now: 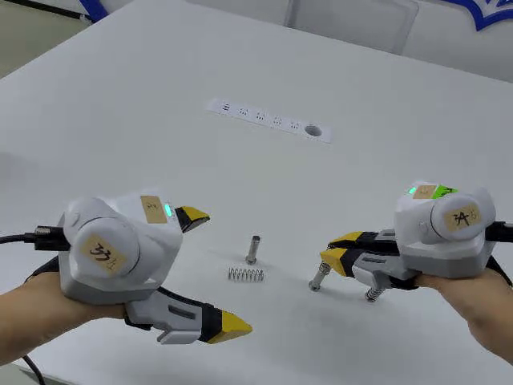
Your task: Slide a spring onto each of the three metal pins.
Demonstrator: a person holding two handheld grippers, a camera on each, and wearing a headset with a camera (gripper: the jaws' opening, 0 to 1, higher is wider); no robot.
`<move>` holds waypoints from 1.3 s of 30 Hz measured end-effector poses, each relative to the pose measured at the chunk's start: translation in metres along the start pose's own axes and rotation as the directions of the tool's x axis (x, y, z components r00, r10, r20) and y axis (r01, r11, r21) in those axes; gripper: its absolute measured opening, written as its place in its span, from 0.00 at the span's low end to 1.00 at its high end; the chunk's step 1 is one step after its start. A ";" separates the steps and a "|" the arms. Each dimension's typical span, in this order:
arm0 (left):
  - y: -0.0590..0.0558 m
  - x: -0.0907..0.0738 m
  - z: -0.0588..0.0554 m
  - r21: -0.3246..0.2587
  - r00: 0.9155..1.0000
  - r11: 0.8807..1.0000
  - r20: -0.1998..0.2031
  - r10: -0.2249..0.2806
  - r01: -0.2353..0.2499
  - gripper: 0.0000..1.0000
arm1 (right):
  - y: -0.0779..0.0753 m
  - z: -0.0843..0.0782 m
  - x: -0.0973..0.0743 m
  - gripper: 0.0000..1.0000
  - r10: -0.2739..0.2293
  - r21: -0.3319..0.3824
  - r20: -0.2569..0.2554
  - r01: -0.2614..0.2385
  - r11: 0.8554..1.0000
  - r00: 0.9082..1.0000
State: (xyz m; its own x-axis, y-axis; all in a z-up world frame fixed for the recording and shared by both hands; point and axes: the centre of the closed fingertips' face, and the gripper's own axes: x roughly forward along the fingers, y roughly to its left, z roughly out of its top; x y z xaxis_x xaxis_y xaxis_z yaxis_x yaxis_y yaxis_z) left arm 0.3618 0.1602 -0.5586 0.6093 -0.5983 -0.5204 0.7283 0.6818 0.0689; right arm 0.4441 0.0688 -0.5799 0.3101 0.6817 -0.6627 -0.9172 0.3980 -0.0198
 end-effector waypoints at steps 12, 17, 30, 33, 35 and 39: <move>0.001 0.001 -0.003 -0.003 1.000 1.000 -0.012 -0.002 0.002 0.89 | 0.000 -0.020 0.018 0.11 -0.017 0.037 -0.041 0.019 0.999 0.999; 0.000 0.002 -0.005 -0.007 1.000 1.000 -0.014 -0.007 0.007 0.89 | 0.001 -0.027 0.023 0.11 -0.017 0.029 -0.062 0.019 0.999 0.998; 0.001 0.000 -0.008 -0.006 1.000 1.000 -0.023 -0.003 0.003 0.88 | 0.001 -0.035 0.026 0.11 -0.013 0.001 -0.091 0.013 1.000 0.996; 0.001 0.000 -0.008 -0.007 1.000 1.000 -0.024 -0.004 0.003 0.88 | 0.001 -0.036 0.026 0.12 -0.006 -0.006 -0.099 0.005 1.000 0.995; 0.000 0.000 -0.008 -0.005 1.000 1.000 -0.025 -0.005 0.005 0.88 | 0.003 -0.036 0.025 0.13 0.002 -0.008 -0.100 -0.003 1.000 0.995; -0.002 0.001 -0.007 0.001 1.000 1.000 -0.024 -0.010 0.010 0.88 | 0.003 -0.031 0.019 0.16 -0.002 -0.022 -0.089 0.001 1.000 0.996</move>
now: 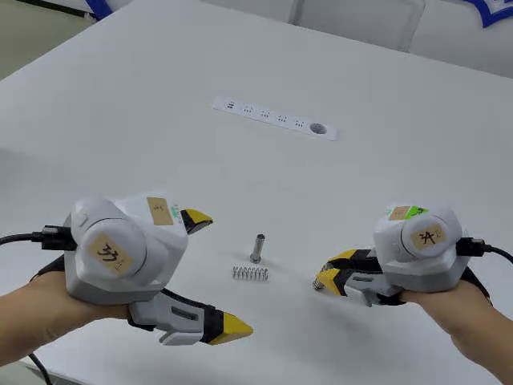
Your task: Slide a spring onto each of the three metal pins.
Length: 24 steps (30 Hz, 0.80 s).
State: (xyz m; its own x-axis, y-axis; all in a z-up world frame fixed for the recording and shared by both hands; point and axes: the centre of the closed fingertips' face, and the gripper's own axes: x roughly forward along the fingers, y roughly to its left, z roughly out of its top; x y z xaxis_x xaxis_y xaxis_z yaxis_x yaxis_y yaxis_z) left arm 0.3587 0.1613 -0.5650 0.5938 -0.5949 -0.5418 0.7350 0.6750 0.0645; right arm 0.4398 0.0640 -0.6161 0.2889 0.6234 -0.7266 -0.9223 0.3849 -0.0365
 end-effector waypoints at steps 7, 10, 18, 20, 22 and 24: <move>0.000 0.002 0.001 0.005 1.000 1.000 -0.001 -0.004 0.004 0.88 | 0.002 0.022 -0.012 0.18 -0.028 -0.140 0.031 0.032 0.990 0.999; -0.001 0.002 0.001 0.005 1.000 1.000 -0.003 -0.006 0.006 0.88 | 0.020 0.033 -0.008 0.18 0.039 -0.217 0.036 -0.031 0.976 0.999; 0.002 -0.002 -0.003 0.002 1.000 1.000 -0.013 -0.002 0.002 0.88 | 0.061 0.047 0.024 0.21 0.176 -0.367 -0.021 -0.171 0.914 0.984; 0.004 -0.004 -0.004 0.000 1.000 1.000 -0.015 0.004 -0.004 0.88 | 0.062 0.046 0.032 0.21 0.181 -0.369 -0.034 -0.180 0.912 0.983; 0.007 -0.006 -0.006 -0.001 1.000 1.000 -0.018 0.011 -0.012 0.88 | 0.061 0.042 0.041 0.21 0.174 -0.387 -0.066 -0.186 0.903 0.983; 0.010 -0.009 -0.008 -0.006 1.000 1.000 -0.019 0.018 -0.018 0.88 | 0.063 0.039 0.048 0.21 0.183 -0.400 -0.090 -0.203 0.894 0.979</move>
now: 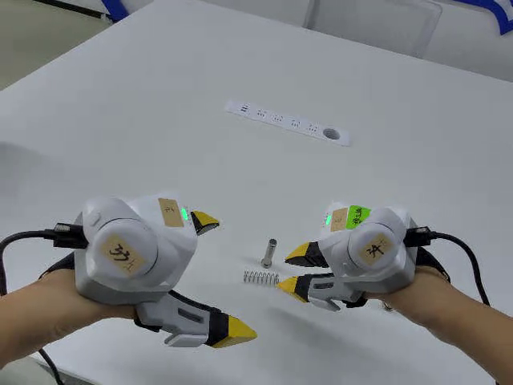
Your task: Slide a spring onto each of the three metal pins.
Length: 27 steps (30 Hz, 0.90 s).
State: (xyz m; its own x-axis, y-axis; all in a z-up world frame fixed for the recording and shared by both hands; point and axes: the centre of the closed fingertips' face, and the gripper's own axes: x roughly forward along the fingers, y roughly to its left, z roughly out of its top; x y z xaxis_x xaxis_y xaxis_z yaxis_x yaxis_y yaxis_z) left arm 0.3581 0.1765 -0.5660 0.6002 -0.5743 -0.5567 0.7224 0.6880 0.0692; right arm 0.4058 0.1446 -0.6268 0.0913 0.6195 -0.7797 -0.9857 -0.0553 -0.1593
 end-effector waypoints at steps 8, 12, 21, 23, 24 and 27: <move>0.007 -0.006 -0.009 -0.024 1.000 0.999 -0.005 0.025 -0.025 0.87 | 0.000 -0.011 0.020 0.20 0.040 -0.036 -0.068 -0.043 0.998 0.997; 0.009 -0.007 -0.014 -0.038 0.999 0.999 -0.011 0.035 -0.035 0.87 | -0.002 -0.009 0.024 0.20 0.055 -0.015 -0.065 -0.056 0.998 0.996; 0.013 -0.012 -0.018 -0.042 0.999 0.998 -0.019 0.041 -0.042 0.87 | -0.003 -0.019 0.036 0.16 0.073 0.013 -0.121 -0.072 0.997 0.990; 0.015 -0.014 -0.019 -0.041 0.999 0.998 -0.022 0.045 -0.045 0.87 | 0.000 -0.022 0.037 0.16 0.086 0.014 -0.129 -0.085 0.996 0.988; 0.017 -0.015 -0.020 -0.039 0.999 0.998 -0.026 0.048 -0.049 0.87 | 0.000 -0.021 0.037 0.16 0.090 0.020 -0.121 -0.089 0.996 0.989; 0.021 -0.017 -0.021 -0.039 0.998 0.998 -0.030 0.053 -0.054 0.87 | 0.000 -0.021 0.037 0.16 0.100 0.029 -0.116 -0.098 0.995 0.988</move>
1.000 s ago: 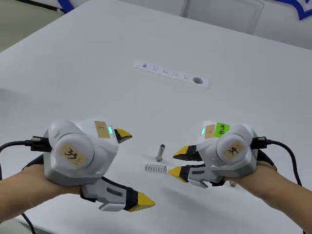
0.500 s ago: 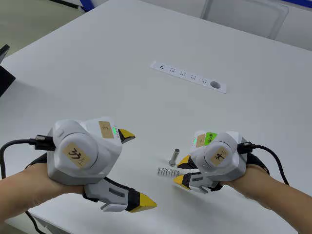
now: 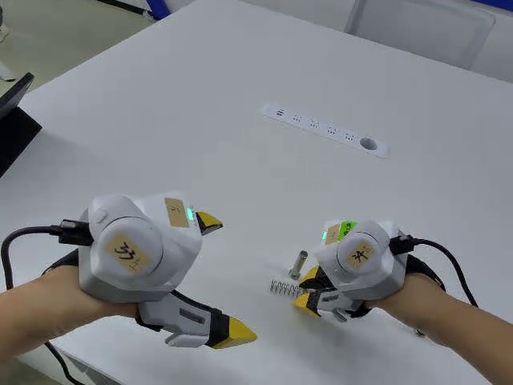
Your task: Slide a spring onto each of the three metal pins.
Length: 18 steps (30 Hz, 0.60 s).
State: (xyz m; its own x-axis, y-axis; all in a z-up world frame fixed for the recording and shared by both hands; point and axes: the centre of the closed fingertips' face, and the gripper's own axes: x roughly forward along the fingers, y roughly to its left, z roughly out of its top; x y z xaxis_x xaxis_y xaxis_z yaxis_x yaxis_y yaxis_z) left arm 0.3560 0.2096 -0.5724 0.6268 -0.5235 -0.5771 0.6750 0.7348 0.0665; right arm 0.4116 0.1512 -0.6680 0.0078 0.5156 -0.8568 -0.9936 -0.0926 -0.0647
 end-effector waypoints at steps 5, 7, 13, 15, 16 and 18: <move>0.000 -0.001 0.001 -0.001 1.000 1.000 0.003 0.003 -0.003 0.86 | 0.004 0.000 0.001 0.12 0.045 0.026 0.017 -0.046 0.999 0.999; -0.001 -0.001 0.001 0.000 1.000 1.000 0.000 0.003 -0.003 0.86 | 0.003 -0.001 0.001 0.11 0.039 0.039 0.021 -0.040 0.998 0.999; -0.005 -0.001 -0.001 0.012 1.000 1.000 -0.010 -0.009 0.009 0.86 | 0.005 0.000 0.001 0.11 0.030 0.029 0.011 -0.030 0.999 1.000; -0.005 -0.001 -0.001 0.010 1.000 1.000 -0.007 -0.009 0.010 0.86 | 0.009 0.000 0.000 0.11 0.043 0.025 0.006 -0.043 0.999 0.999; -0.005 -0.002 -0.001 0.007 1.000 1.000 -0.005 -0.010 0.010 0.86 | 0.010 0.001 -0.001 0.11 0.048 0.026 0.010 -0.048 0.999 0.999; -0.005 -0.002 -0.001 -0.008 1.000 1.000 0.004 -0.009 0.009 0.85 | 0.014 0.004 -0.004 0.11 0.056 0.037 0.025 -0.057 0.998 0.998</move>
State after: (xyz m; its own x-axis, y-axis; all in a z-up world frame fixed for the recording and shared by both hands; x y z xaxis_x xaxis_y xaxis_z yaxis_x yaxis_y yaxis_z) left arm 0.3515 0.2074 -0.5723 0.6218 -0.5319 -0.5748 0.6777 0.7334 0.0544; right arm 0.3973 0.1512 -0.6629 -0.0504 0.5308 -0.8460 -0.9959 -0.0901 0.0028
